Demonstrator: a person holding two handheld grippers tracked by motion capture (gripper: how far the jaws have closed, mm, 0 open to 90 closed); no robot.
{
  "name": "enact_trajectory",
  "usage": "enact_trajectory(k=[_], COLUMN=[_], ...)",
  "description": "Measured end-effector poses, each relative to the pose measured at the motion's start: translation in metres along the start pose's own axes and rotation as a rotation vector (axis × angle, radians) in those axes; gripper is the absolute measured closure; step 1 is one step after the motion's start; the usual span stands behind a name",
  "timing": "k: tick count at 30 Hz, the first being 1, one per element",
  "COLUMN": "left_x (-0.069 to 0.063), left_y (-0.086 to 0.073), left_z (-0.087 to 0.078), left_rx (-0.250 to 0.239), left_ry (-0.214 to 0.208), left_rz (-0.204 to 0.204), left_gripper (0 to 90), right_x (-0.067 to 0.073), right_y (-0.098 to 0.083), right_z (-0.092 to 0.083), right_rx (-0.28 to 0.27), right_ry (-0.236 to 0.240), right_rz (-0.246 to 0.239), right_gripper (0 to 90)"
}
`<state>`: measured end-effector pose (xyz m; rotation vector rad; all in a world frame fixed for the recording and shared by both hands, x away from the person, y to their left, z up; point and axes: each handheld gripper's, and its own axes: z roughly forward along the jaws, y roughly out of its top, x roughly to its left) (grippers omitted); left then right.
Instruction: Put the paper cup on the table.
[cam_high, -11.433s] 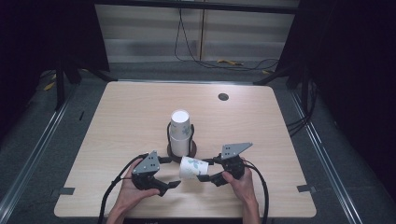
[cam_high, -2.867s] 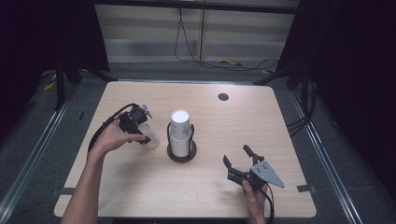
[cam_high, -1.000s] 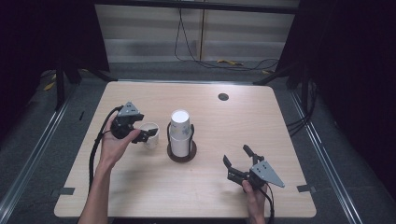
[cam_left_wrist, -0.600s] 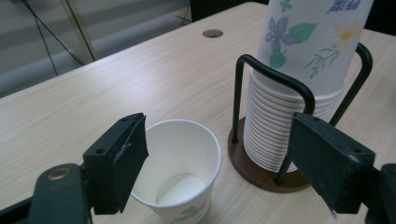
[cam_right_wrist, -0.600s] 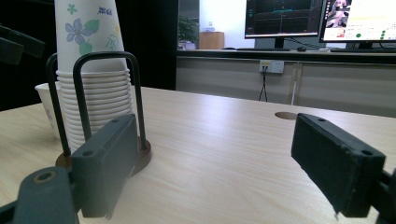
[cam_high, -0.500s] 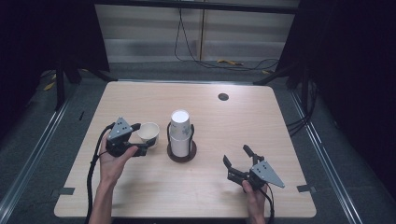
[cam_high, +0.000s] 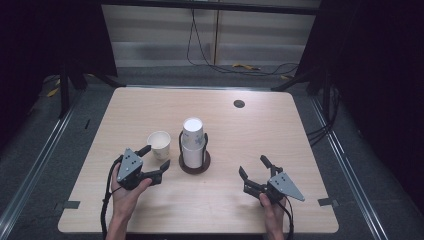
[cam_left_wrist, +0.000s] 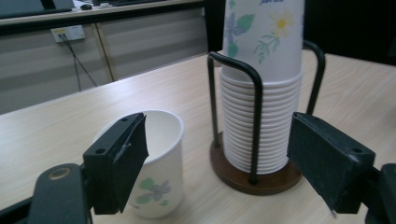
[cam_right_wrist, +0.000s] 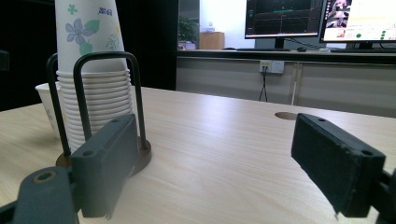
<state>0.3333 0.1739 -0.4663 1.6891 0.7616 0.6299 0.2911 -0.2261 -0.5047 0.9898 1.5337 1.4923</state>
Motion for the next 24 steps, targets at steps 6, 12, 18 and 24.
enact_trajectory(k=[6, 12, 18, 24], left_x=[-0.008, -0.020, -0.020, -0.019], left_y=[-0.021, -0.040, -0.046, -0.050], left_z=[0.000, -0.001, -0.007, -0.016], left_rx=[-0.011, 0.007, -0.060, -0.149], left_ry=[0.013, 0.037, 0.039, 0.056], left_rz=[-0.030, 0.007, -0.038, -0.052], left_gripper=[19.1, 19.1, 18.8, 18.8], right_x=[0.000, 0.000, 0.000, 0.000], right_y=[0.000, 0.000, 0.000, 0.001], right_z=[0.000, 0.000, 0.000, 0.003], right_rx=[-0.001, 0.001, 0.001, 0.030], right_ry=[-0.001, -0.001, -0.002, -0.003], right_rz=[0.002, 0.000, 0.000, 0.002], right_gripper=[14.4, 14.4, 14.6, 13.0])
